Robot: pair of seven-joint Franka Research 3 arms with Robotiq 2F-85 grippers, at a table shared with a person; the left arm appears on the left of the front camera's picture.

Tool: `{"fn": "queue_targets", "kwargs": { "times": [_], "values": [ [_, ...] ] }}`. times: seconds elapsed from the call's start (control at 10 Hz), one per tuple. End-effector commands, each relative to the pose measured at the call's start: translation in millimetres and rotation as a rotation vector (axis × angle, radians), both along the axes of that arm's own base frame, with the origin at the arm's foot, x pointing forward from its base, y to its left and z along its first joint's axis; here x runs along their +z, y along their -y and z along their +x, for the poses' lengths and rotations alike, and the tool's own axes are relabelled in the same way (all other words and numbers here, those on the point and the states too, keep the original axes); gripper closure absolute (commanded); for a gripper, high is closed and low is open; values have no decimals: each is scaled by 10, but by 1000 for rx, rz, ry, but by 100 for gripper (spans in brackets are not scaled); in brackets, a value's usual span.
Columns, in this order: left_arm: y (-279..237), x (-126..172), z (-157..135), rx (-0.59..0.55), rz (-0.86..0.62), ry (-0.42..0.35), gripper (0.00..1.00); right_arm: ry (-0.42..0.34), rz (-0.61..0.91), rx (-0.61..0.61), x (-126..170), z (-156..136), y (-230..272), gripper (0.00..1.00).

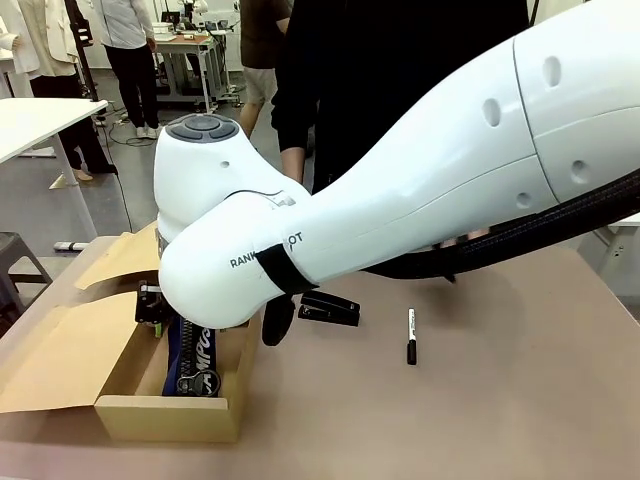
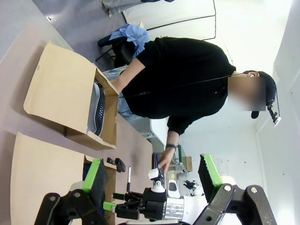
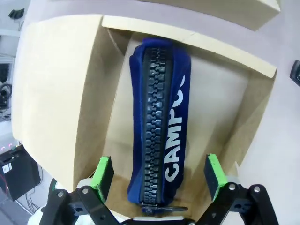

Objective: Place items inside the box.
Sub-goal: Pick up a Pencil pouch or Stapler and place it inside the Mailer Box closest to the robot.

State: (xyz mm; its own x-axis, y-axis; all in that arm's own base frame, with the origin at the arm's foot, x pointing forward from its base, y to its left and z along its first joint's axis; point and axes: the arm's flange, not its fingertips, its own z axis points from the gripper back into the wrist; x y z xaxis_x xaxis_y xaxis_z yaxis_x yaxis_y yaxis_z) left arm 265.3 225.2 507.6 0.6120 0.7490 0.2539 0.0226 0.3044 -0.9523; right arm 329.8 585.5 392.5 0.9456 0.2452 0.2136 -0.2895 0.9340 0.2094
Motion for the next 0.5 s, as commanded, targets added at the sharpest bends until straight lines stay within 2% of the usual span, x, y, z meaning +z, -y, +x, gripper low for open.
{"fn": "queue_targets", "kwargs": {
  "times": [0.0,0.1,0.2,0.4],
  "values": [
    [24,-33,-4,1,-2,38,0,-44,31,157,274,-87,272,0],
    [24,-33,-4,1,-2,38,0,-156,125,356,530,-246,565,0],
    [24,-33,-4,1,-2,38,0,-190,119,470,777,-441,937,0],
    [24,-33,-4,1,-2,38,0,-160,111,493,1112,-725,1644,0]
  ]
}}
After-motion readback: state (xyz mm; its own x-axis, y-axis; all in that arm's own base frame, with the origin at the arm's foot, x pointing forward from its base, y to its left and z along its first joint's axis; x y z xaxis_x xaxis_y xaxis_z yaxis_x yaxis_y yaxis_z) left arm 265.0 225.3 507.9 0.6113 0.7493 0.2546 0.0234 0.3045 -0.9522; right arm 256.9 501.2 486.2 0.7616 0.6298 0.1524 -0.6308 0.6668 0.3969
